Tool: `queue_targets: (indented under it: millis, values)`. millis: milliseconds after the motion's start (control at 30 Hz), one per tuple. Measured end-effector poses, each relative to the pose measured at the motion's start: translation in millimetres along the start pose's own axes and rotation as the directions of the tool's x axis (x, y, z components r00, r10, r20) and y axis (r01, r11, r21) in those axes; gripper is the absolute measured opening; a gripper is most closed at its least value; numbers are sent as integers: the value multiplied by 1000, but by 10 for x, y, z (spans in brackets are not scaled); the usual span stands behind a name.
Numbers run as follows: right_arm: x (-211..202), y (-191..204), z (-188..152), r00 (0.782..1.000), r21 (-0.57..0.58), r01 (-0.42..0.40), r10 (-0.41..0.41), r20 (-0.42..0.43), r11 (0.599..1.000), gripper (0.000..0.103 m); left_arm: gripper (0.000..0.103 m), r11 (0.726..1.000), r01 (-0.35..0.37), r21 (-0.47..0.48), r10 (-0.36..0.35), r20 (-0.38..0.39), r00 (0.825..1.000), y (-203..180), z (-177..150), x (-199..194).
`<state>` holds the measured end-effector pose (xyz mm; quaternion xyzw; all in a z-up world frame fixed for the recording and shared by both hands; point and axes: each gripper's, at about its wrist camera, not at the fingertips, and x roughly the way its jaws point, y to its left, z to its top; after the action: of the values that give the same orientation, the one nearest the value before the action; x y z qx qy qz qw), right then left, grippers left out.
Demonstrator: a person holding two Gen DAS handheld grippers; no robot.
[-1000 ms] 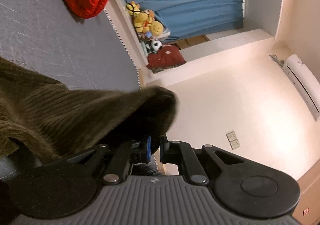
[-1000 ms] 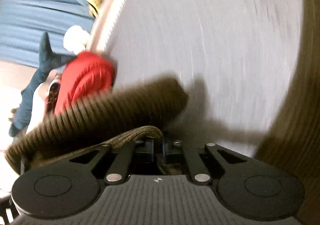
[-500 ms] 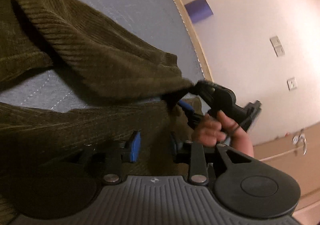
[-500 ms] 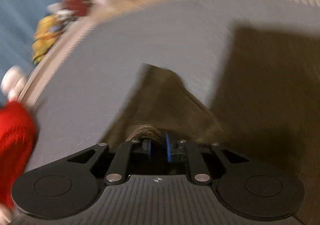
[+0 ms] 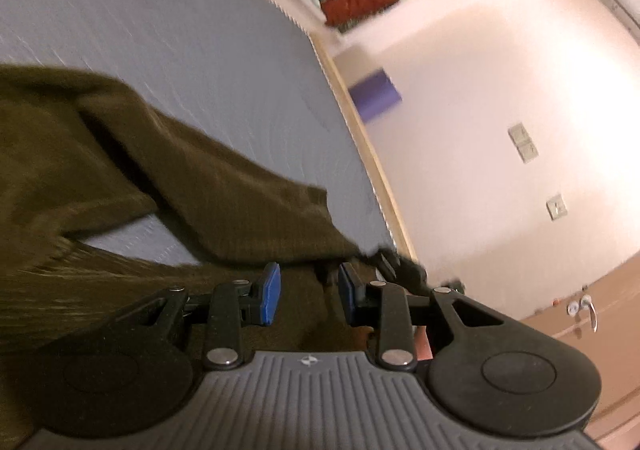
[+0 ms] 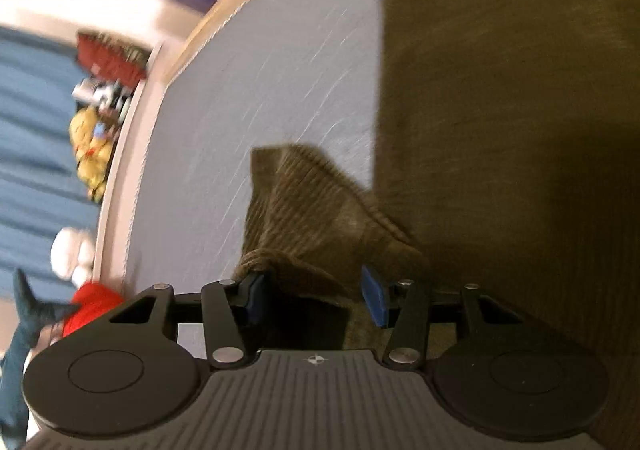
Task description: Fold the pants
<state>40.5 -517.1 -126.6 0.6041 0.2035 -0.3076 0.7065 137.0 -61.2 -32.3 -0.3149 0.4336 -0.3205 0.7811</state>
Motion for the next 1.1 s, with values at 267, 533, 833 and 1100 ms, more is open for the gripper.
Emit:
queue_targets:
  millis: [267,533,833,1100]
  values:
    - [-504,-52,59,979,27,49,-53,196,998,54,43,998,-55,-31,59,182,981,-49,-19,-855]
    - [-132,-280,164,998,111,34,-28,-61,993,68,46,983,-148,-113,167,181,969,204,-174,-1033]
    - [511,-324,53,963,269,-62,129,-238,961,84,46,974,-167,-151,194,187,963,364,-102,-1074]
    - [446,241,152,990,-44,-79,73,-119,996,21,46,960,-207,-191,250,241,938,531,-17,-1341]
